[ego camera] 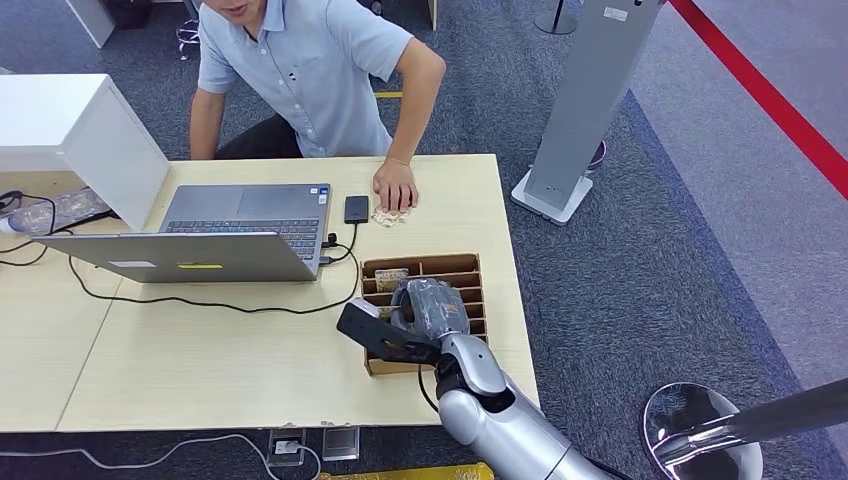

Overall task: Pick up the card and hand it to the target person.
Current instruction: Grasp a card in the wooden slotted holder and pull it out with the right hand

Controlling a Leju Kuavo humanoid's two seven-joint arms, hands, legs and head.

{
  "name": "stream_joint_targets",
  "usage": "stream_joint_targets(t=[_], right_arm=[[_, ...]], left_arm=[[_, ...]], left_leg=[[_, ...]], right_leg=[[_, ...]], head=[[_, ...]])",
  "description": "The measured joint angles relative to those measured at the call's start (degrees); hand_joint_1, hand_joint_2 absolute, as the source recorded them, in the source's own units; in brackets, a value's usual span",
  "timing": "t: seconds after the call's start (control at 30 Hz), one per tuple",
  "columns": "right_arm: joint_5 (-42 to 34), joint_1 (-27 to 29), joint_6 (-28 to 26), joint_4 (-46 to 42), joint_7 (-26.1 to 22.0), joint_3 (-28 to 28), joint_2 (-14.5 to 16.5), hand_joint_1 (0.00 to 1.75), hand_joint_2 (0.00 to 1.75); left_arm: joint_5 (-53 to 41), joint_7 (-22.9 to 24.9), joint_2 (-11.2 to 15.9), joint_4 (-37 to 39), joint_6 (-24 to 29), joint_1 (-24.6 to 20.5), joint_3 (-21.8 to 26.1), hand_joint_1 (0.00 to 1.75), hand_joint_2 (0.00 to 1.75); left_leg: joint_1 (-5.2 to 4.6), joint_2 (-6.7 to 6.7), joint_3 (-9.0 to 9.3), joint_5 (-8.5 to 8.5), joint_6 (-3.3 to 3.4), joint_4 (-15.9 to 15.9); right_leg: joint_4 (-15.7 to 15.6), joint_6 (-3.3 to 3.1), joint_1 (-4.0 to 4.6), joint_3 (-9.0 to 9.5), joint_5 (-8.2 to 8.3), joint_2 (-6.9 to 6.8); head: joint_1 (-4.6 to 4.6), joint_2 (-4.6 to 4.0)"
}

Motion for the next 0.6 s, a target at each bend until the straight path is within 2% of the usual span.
stream_joint_targets(t=[0.1,0.43,0.6], right_arm=[[-0.7,-0.1,0.2,0.2,-1.3,0.3,0.5,1.72,1.75],[-2.1,-0.8,-0.3,1.3,-2.7,1.5,1.5,1.75,1.75],[-2.9,-0.8,-3.7,1.7,-4.0,1.7,1.4,1.75,1.75]], left_arm=[[0.8,0.2,0.0,0.0,0.4,0.0,0.1,0.0,1.75],[1.2,0.2,0.0,0.0,1.5,0.0,0.2,0.0,1.75],[1.8,0.2,0.0,0.0,2.5,0.0,0.4,0.0,1.75]], left_leg=[[0.0,0.0,0.0,0.0,0.0,0.0],[0.0,0.0,0.01,0.0,0.0,0.0],[0.0,0.0,0.01,0.01,0.0,0.0]], right_leg=[[0.0,0.0,0.0,0.0,0.0,0.0],[0.0,0.0,0.0,0.01,0.0,0.0],[0.0,0.0,0.0,0.01,0.0,0.0]], head=[[0.0,-0.01],[0.03,-0.01],[-0.01,-0.01]])
